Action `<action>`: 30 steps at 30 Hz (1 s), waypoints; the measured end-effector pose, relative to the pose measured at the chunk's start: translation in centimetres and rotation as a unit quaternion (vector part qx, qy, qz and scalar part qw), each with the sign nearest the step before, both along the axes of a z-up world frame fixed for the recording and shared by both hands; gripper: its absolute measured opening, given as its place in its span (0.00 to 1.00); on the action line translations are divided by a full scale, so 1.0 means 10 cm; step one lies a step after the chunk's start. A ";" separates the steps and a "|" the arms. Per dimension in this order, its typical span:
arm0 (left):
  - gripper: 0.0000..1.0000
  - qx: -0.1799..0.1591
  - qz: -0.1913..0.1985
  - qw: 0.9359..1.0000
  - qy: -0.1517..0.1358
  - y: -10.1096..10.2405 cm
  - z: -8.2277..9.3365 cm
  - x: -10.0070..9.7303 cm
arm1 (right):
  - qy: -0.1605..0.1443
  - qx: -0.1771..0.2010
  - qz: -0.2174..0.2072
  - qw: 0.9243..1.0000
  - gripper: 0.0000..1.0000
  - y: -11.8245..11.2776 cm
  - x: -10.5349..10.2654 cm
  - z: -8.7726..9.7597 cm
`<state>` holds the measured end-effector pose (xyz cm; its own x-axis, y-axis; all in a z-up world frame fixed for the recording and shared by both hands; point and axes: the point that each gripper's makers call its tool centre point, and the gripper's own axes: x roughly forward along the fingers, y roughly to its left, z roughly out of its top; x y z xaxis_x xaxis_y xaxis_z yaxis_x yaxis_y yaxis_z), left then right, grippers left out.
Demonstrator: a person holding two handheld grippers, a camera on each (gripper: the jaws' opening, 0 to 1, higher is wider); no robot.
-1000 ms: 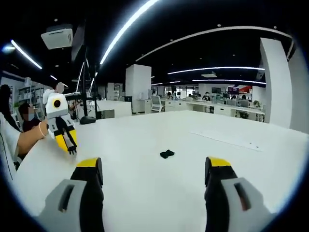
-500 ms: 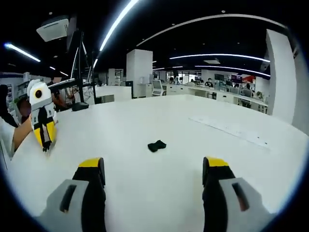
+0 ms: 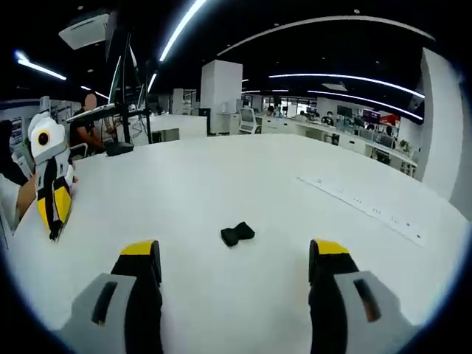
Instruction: Snap the two parts of the plastic buckle together until the buckle closes and remains connected.
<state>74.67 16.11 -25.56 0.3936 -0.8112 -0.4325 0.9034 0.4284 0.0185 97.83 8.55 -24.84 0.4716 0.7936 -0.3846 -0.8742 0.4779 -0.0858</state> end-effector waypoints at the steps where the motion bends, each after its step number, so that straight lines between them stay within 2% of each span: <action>1: 0.12 -0.001 -0.002 1.000 0.002 -0.01 0.00 -0.02 | 0.002 0.005 -0.001 1.000 0.80 0.02 -0.03 0.01; 5: 0.13 0.004 -0.012 1.000 0.002 -0.05 -0.03 -0.10 | 0.007 0.024 -0.001 1.000 0.73 0.08 -0.03 0.06; 11: 0.13 -0.001 -0.016 1.000 0.003 -0.08 -0.02 -0.15 | 0.011 -0.012 0.006 1.000 0.71 0.15 -0.05 -0.03; 16: 0.13 -0.003 -0.013 1.000 0.004 -0.06 -0.02 -0.15 | 0.009 -0.011 0.002 1.000 0.61 0.20 -0.06 -0.02; 30: 0.13 -0.003 -0.012 1.000 0.011 -0.05 -0.04 -0.15 | 0.018 -0.024 0.010 0.999 0.57 0.23 -0.07 -0.07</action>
<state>73.21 15.57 -26.00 0.3638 -0.8231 -0.4361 0.9139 0.4059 -0.0037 97.11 10.89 -25.54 0.4405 0.7830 -0.4392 -0.8866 0.4563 -0.0759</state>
